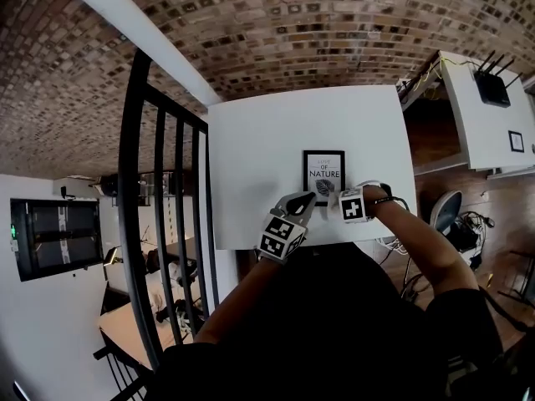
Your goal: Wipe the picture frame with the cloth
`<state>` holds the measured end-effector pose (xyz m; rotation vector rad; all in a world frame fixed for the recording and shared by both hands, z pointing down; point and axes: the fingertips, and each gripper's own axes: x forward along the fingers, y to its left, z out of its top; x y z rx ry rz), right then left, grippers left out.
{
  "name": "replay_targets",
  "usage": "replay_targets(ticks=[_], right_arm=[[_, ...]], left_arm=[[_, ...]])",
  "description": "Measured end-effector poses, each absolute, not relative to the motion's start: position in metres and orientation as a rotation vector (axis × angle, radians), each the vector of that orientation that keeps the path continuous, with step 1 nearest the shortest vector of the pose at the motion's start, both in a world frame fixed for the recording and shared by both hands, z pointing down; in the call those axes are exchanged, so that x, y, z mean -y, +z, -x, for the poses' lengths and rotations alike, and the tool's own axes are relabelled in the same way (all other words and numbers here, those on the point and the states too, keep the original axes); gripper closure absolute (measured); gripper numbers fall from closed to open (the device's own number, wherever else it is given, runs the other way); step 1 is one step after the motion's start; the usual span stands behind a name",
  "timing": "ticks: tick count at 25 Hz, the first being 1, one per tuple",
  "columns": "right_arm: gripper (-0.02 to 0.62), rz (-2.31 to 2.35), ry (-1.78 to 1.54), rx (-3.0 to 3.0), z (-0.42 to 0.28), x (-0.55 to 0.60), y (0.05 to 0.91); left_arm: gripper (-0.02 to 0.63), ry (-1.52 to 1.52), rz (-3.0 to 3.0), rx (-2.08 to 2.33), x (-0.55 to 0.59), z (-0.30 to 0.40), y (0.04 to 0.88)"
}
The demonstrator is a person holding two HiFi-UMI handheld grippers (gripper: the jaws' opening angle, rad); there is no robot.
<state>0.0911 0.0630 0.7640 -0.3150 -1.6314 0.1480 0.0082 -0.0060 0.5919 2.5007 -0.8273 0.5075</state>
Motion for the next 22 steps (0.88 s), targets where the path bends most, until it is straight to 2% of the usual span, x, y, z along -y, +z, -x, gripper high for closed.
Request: replay_targets(ticks=[7,13,22], right_arm=[[0.488,0.157,0.163,1.786,-0.071,-0.034,0.714],[0.485,-0.231,0.248,2.124,-0.052,0.043,0.635],[0.483,-0.722,0.091,2.678,-0.027,0.072,0.487]], left_arm=[[0.604,0.473,-2.507,0.884,0.025,0.006,0.582],[0.604,0.405,-2.543,0.974,0.053,0.025,0.556],[0.606,0.137,-2.72,0.995,0.066,0.025,0.48]])
